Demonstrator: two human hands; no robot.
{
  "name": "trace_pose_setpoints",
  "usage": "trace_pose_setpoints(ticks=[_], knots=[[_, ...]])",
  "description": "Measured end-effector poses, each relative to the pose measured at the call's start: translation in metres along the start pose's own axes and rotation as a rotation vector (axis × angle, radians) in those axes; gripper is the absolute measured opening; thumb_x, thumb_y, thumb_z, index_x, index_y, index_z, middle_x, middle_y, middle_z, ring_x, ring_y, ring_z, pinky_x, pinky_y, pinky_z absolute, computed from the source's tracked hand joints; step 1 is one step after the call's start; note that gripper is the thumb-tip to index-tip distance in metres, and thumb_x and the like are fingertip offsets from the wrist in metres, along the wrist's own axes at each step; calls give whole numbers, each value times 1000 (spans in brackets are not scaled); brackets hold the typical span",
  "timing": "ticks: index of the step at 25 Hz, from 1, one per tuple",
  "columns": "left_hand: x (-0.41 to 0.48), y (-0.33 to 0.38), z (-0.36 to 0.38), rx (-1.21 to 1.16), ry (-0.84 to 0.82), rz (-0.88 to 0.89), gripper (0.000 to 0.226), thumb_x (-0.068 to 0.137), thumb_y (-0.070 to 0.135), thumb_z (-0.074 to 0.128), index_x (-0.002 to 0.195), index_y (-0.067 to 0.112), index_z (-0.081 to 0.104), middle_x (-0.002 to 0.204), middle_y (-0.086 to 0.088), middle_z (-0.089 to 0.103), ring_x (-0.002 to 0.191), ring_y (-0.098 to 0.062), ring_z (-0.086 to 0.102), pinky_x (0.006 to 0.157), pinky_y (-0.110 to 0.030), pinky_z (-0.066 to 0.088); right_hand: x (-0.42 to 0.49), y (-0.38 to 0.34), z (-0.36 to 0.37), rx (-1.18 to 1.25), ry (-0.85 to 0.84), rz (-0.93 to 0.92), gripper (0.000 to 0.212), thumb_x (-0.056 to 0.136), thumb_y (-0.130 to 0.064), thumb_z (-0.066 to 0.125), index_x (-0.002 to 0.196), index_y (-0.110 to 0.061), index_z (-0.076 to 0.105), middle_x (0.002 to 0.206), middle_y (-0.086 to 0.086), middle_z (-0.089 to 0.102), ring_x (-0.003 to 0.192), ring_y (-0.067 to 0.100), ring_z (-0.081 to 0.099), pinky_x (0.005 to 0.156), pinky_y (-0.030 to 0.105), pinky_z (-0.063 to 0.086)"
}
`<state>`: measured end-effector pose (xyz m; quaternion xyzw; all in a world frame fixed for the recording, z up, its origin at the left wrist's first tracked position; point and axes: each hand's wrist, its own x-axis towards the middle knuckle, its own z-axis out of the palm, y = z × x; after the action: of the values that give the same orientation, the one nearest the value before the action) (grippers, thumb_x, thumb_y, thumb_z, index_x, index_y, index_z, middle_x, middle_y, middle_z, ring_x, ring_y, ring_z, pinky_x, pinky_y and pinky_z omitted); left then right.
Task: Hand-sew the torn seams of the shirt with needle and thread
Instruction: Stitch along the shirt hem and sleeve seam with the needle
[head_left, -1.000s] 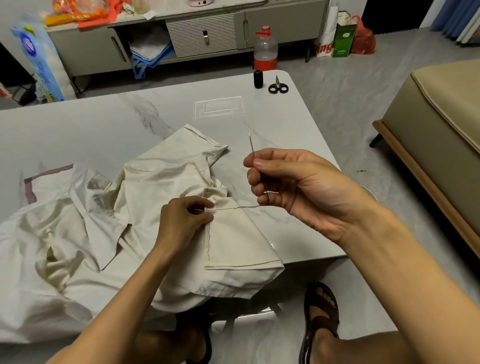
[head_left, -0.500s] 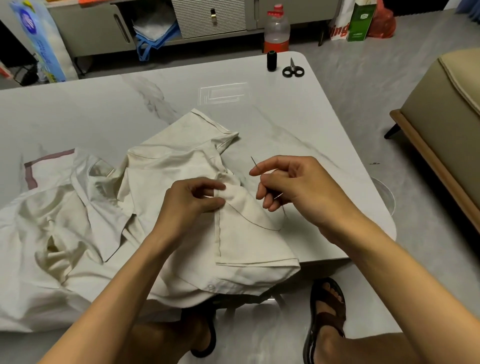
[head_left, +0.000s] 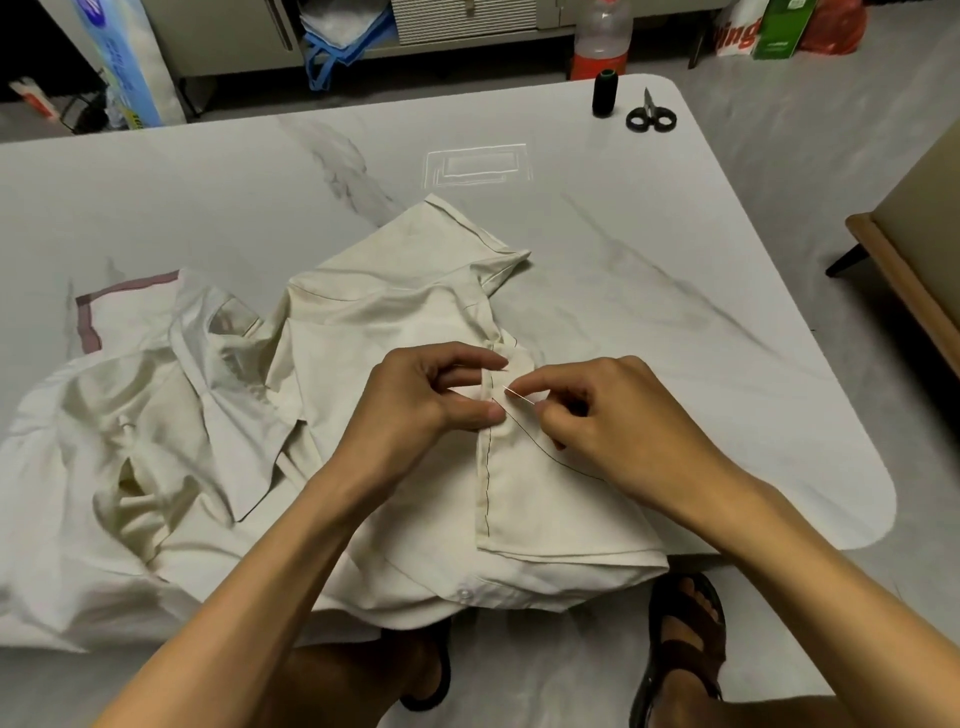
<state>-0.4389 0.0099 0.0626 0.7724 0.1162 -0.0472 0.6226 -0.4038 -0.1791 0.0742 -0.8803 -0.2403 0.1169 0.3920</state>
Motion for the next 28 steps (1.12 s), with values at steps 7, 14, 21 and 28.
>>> trace_pose_setpoints(ticks=[7,14,21,28], knots=[[-2,1,1,19,-4,-7,43,69,-6,84,101,22,78,96,-1,77,79,-21,75,78,-29,60,1,3,4,-13,-14,-20,27,92,-18,60,110,-32,74,46,-20,50,58,-3,53,58,12,37],[-1,2,0,47,-3,-3,44,68,-5,85,101,23,78,96,-3,77,84,-18,75,79,-27,59,3,3,4,-38,-27,-31,29,91,-17,58,111,-32,74,45,-26,49,58,-6,53,57,12,36],[-1,5,3,84,-11,-9,44,68,-3,86,102,24,78,96,-3,77,79,-11,74,82,-30,60,3,4,5,-44,-35,-45,33,90,-13,57,112,-30,74,49,-40,47,60,-12,53,60,9,38],[-1,6,5,70,-16,-17,44,68,-5,85,104,20,77,95,-3,77,79,-15,75,77,-26,60,1,1,2,-38,-43,-54,34,90,-9,55,112,-27,74,49,-42,45,58,-13,51,57,8,36]])
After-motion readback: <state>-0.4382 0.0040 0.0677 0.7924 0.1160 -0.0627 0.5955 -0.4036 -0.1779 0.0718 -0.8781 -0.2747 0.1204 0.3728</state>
